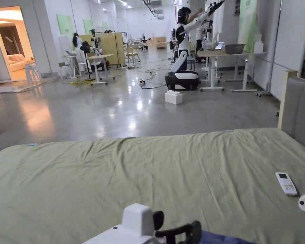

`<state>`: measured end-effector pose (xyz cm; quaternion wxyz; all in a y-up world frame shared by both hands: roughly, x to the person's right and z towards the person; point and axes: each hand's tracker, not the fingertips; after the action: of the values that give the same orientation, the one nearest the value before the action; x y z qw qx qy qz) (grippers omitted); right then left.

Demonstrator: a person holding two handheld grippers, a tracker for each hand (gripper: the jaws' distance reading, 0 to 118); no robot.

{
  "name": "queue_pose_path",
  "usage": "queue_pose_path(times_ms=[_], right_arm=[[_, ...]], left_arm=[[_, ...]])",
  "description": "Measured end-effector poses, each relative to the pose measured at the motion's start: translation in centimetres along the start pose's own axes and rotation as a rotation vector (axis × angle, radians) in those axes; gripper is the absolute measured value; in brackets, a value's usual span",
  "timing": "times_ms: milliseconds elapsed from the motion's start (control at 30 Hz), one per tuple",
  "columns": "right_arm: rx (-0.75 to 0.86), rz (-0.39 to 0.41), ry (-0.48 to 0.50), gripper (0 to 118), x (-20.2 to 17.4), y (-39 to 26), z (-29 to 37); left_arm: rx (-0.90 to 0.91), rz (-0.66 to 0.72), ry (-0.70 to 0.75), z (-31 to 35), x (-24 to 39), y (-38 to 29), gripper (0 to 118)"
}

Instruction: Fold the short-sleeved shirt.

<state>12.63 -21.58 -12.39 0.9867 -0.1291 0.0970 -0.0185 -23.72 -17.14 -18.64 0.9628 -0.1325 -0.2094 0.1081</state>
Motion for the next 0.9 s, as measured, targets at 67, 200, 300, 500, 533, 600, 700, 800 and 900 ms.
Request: queue_pose_path(times_ms=[67, 200, 300, 500, 533, 600, 700, 800, 900], right_arm=[[0.04, 0.027, 0.026, 1, -0.8, 1.4, -0.2], [0.056, 0.04, 0.046, 1, -1.9, 2.5, 0.1], [0.026, 0.058, 0.015, 1, -3.0, 2.3, 1.4], [0.083, 0.046, 0.037, 1, -3.3, 0.7, 3.8], [0.096, 0.023, 0.065, 1, -3.1, 0.4, 3.9], [0.087, 0.019, 0.06, 1, -3.0, 0.3, 4.1], [0.087, 0.048, 0.047, 1, -3.2, 0.5, 4.3], [0.1, 0.057, 0.048, 1, -3.3, 1.0, 4.2], [0.101, 0.043, 0.043, 1, -3.3, 1.1, 3.8]], left_arm=[[0.085, -0.02, 0.121, 4.9, -0.5, 1.1, 85], [0.206, -0.23, 0.341, 11.9, 0.7, 0.7, 79], [0.3, -0.376, 0.575, 15.0, 2.1, -1.1, 76], [0.238, -0.386, 0.603, 17.6, 3.0, -2.8, 5], [0.225, -0.367, 0.601, 17.9, 2.8, -2.9, 4], [0.156, -0.287, 0.567, 18.0, 2.7, -3.1, 0], [0.136, -0.294, 0.576, 18.1, 3.0, -3.8, 0], [0.134, -0.265, 0.568, 17.9, 2.8, -3.9, 0], [0.126, -0.258, 0.548, 17.4, 2.5, -3.7, 0]])
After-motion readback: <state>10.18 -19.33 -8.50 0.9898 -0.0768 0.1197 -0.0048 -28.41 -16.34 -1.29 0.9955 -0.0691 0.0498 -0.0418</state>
